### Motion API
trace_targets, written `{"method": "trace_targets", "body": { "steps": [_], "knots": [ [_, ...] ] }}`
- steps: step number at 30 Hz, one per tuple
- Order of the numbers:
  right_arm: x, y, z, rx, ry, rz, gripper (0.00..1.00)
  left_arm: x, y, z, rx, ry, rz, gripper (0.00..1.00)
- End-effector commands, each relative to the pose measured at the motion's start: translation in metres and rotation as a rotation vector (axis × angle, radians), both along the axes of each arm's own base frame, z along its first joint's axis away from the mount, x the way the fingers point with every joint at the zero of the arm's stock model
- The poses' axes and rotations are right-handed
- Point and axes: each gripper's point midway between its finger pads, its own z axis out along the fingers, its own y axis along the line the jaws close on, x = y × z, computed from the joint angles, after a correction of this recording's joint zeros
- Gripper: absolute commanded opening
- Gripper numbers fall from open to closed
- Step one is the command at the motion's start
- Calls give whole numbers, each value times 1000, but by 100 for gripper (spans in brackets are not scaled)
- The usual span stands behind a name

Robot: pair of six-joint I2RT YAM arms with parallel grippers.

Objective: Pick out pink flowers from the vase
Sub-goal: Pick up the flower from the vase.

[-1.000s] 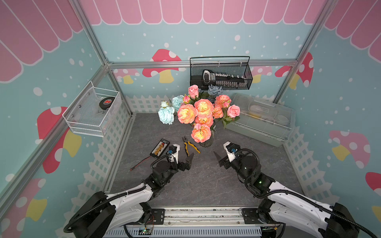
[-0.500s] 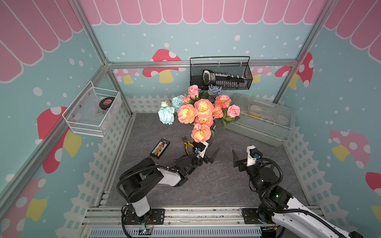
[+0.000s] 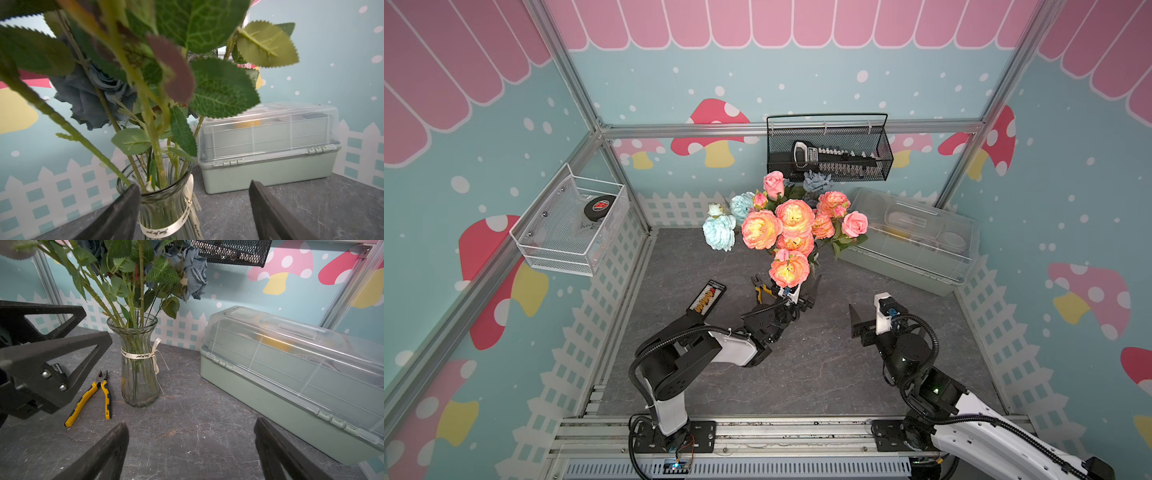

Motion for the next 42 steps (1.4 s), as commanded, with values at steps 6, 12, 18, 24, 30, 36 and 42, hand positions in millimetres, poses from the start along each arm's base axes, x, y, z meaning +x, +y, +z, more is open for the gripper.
{"method": "trace_targets", "body": {
  "steps": [6, 12, 18, 24, 30, 36, 42],
  "knots": [
    [-2, -3, 0, 11, -6, -7, 93, 14, 15, 42, -102, -84, 28, 65],
    [-2, -4, 0, 15, -7, -9, 93, 10, 11, 49, -126, -89, -13, 52],
    [-2, -3, 0, 19, -8, -6, 94, 10, 11, 48, -130, -81, -11, 39],
    [-3, -2, 0, 21, -8, 3, 93, 17, 8, 48, -124, -90, 12, 30],
    [-4, -3, 0, 24, -9, 2, 94, 21, 6, 53, -125, -105, 23, 22],
    [-3, -1, -1, 22, -5, 5, 94, 14, 10, 58, -133, -107, 20, 12],
    [-3, -1, -2, 23, -4, 9, 94, 13, 13, 60, -123, -101, 29, 2]
  ]
}}
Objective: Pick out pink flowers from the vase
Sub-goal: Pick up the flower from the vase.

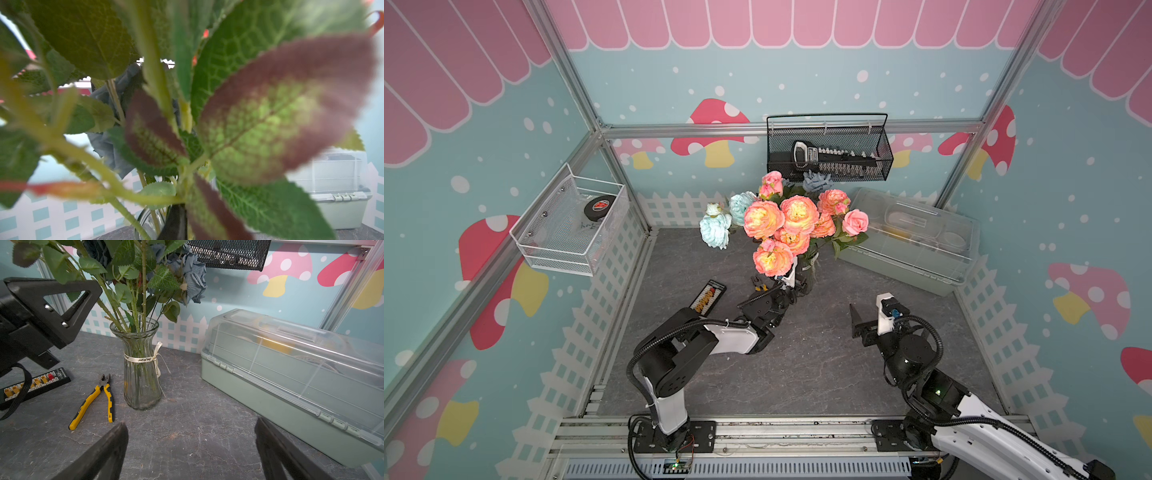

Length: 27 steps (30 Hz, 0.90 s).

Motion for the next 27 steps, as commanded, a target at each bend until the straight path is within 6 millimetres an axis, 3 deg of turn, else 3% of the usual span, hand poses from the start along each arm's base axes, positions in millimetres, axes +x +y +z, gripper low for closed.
{"method": "trace_targets", "body": {
  "steps": [1, 13, 27],
  "knots": [
    [-1, 0, -5, 6, 7, 3, 94, -9, 2, 17, -16, -35, -8, 0],
    [-1, 1, -7, 9, 9, 9, 94, -17, -7, 43, 80, -34, -41, 0],
    [-1, 4, -7, 13, 10, 20, 94, -33, -1, 80, 143, -7, -75, 0]
  ]
}}
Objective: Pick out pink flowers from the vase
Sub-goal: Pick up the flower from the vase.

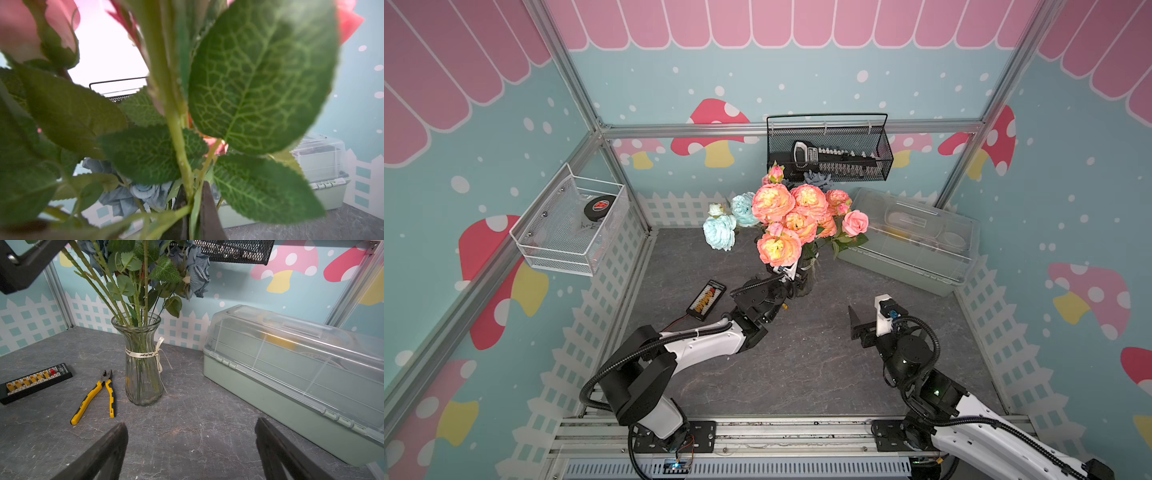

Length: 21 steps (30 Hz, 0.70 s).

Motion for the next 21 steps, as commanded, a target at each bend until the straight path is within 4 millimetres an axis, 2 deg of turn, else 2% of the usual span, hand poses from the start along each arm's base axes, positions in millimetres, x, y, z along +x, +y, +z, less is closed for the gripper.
{"method": "trace_targets", "body": {
  "steps": [1, 10, 21],
  "knots": [
    [0, 2, 0, 18, -4, 11, 94, -12, 1, 30, 13, -21, -30, 0],
    [0, 6, 2, 19, -4, 26, 94, -24, 10, 62, 37, 14, -46, 0],
    [3, 21, 1, 0, 18, 83, 94, -48, 33, 127, 20, -70, -44, 0]
  ]
}}
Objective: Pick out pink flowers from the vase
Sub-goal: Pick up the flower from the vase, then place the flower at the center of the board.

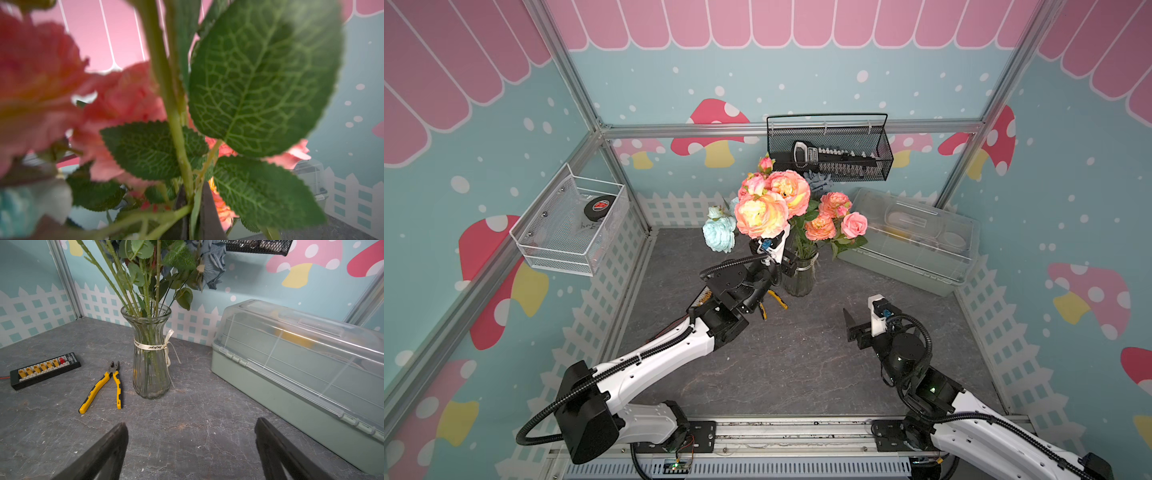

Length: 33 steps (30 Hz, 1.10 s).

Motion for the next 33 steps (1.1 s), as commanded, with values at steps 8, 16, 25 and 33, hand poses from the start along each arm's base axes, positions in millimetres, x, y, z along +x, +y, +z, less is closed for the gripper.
{"method": "trace_targets", "body": {
  "steps": [8, 16, 25, 33],
  "knots": [
    [-1, 14, 24, 38, -34, 71, 94, -33, 15, 68, -8, -55, -60, 0],
    [-6, 31, 46, 50, -54, 170, 93, -56, 20, 97, -19, 49, -174, 0],
    [-41, 57, 115, 148, -107, 422, 96, -90, 29, 99, -24, 243, -316, 0],
    [-80, 83, 150, 169, -108, 693, 82, -100, 23, 57, -5, 437, -408, 0]
  ]
}}
